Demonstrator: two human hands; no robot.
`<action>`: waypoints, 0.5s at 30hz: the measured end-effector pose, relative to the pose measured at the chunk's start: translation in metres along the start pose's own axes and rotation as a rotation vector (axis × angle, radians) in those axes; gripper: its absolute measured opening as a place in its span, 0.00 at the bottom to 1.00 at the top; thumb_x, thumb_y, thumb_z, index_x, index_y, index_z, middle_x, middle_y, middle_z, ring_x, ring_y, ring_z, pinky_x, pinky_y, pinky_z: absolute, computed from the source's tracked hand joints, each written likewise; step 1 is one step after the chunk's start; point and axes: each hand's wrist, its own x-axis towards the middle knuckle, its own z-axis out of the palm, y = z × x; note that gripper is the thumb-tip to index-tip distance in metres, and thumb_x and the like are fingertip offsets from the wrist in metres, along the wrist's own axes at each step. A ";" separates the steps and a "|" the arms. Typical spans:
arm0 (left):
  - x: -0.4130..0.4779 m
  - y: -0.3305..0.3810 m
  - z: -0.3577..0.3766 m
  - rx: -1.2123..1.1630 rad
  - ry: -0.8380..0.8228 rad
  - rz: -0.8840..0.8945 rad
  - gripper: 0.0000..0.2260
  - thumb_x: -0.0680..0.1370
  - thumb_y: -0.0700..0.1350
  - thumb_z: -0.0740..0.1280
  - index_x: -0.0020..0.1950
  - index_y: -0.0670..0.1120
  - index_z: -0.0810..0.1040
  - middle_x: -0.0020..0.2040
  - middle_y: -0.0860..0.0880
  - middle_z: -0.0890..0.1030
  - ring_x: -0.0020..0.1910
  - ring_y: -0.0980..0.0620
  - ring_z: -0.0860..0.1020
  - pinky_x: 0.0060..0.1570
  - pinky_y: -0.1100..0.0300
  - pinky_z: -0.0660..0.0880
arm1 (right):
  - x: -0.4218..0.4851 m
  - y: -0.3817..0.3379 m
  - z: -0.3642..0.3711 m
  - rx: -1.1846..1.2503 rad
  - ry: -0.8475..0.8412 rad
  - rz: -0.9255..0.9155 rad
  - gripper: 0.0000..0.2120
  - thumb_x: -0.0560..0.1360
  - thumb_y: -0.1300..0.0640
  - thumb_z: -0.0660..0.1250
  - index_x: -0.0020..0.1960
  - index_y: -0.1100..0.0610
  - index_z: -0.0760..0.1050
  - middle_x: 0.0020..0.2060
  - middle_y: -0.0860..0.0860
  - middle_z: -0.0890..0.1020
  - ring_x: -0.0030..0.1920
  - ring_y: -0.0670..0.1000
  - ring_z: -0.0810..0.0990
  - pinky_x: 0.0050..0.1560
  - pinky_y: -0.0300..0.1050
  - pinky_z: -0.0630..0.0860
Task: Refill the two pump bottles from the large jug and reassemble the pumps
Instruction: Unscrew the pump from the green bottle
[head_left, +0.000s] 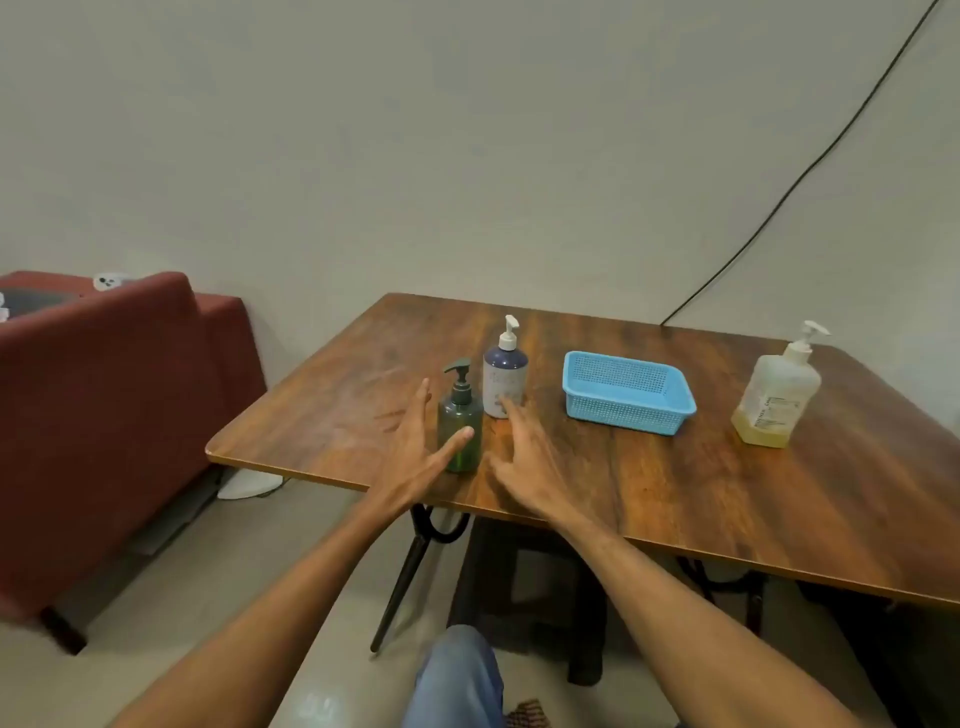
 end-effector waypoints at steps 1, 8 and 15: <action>0.004 -0.005 0.003 -0.018 -0.025 -0.001 0.51 0.70 0.74 0.67 0.83 0.57 0.45 0.83 0.49 0.55 0.80 0.47 0.61 0.76 0.42 0.62 | 0.003 0.003 0.005 0.033 -0.021 0.001 0.41 0.75 0.50 0.72 0.81 0.50 0.53 0.80 0.51 0.59 0.79 0.52 0.58 0.78 0.55 0.61; 0.022 -0.017 0.015 -0.112 -0.075 0.044 0.33 0.75 0.56 0.74 0.76 0.60 0.62 0.70 0.60 0.71 0.66 0.57 0.74 0.65 0.50 0.76 | 0.017 0.001 0.013 0.242 -0.140 0.012 0.37 0.73 0.45 0.74 0.76 0.45 0.61 0.72 0.46 0.72 0.71 0.47 0.70 0.73 0.56 0.68; 0.035 0.013 0.040 -0.132 -0.111 0.136 0.34 0.73 0.59 0.73 0.76 0.53 0.66 0.69 0.54 0.75 0.64 0.59 0.77 0.61 0.59 0.78 | 0.012 0.019 -0.022 0.358 -0.026 0.031 0.34 0.72 0.51 0.76 0.74 0.47 0.66 0.65 0.46 0.78 0.64 0.43 0.77 0.66 0.50 0.77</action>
